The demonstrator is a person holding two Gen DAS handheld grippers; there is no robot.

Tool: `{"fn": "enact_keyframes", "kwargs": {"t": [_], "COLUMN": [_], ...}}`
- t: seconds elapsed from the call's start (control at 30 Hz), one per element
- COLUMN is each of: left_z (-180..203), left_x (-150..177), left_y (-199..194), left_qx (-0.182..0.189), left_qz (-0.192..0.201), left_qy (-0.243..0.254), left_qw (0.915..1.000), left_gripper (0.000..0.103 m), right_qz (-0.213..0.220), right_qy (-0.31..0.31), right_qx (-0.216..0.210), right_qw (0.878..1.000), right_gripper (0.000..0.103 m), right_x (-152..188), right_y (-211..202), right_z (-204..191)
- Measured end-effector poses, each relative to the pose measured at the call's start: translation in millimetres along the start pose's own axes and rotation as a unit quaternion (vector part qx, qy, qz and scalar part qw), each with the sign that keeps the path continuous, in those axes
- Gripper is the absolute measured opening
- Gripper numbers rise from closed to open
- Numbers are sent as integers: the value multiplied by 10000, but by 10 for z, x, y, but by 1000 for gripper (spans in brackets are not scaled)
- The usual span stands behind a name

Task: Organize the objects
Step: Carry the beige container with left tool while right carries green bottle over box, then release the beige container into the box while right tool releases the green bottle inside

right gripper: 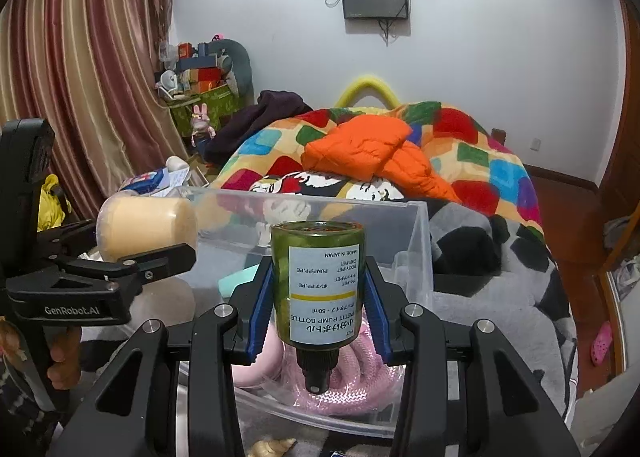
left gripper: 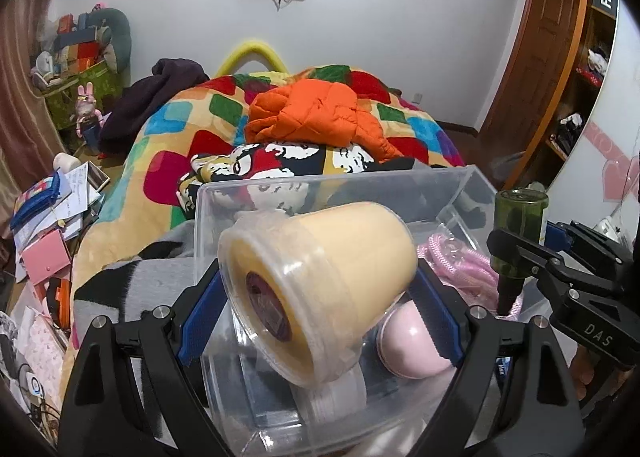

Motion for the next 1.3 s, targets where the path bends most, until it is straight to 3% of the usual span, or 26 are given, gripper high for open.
{"fn": "enact_keyframes", "kwargs": {"t": [0.37, 0.9, 1.13, 1.3], "left_z": [105, 93, 95, 83], "left_x": [61, 58, 58, 6], "left_y": [52, 79, 75, 2], "left_qx": [-105, 104, 109, 146], "left_qz": [-45, -145, -180, -99], "left_qy": [355, 122, 19, -57], "left_qw": [9993, 9998, 9998, 9998], "left_gripper": [89, 89, 89, 89], "right_qz": [-280, -703, -790, -752], "right_qy": [-88, -118, -118, -154], "right_qx": [-70, -203, -307, -297], "right_qw": [9995, 9972, 9963, 9966], "right_gripper": [38, 38, 56, 61], "right_x": [148, 362, 375, 368], "right_y": [214, 355, 337, 288], "right_z": [-75, -163, -216, -252]}}
Point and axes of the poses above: each gripper's, at about its wrist camera, not at the fingertips, and y roughly the way its jaws point, z to its right, x to its underside, the point moved 7 cm from there along y, roughly the way its jaws point, and after that the axes turned 11 degrees about z, right-handed, at the moved point
